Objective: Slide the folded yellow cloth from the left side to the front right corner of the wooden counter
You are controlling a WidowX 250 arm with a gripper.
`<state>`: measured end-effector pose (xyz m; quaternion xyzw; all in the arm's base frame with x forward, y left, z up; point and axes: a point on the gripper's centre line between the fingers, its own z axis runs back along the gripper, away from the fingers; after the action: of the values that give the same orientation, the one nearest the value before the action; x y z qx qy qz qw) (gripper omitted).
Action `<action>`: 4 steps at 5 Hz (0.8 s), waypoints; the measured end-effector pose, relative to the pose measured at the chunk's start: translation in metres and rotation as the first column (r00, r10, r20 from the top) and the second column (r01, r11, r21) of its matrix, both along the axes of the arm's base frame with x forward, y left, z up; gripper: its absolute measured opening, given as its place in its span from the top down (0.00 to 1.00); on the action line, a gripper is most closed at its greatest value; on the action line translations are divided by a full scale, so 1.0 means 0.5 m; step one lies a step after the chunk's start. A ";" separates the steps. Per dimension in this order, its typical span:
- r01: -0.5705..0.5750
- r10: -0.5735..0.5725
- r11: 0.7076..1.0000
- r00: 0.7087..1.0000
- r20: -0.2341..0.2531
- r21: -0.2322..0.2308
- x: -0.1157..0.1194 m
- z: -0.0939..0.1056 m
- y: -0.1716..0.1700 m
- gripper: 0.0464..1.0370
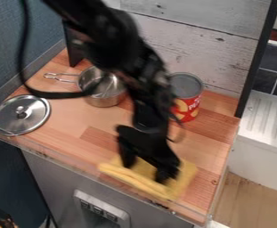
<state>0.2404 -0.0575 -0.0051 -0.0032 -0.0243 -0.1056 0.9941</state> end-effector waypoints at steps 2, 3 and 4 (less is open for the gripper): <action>-0.061 0.059 0.997 0.997 0.044 0.043 0.044 -0.005 -0.059 0.04; -0.090 0.083 0.993 0.993 0.085 0.074 0.075 -0.005 -0.055 0.04; -0.115 0.104 0.990 0.987 0.122 0.087 0.116 -0.002 -0.037 0.04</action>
<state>0.2983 -0.0758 -0.0061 0.0510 -0.0780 -0.0517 0.9943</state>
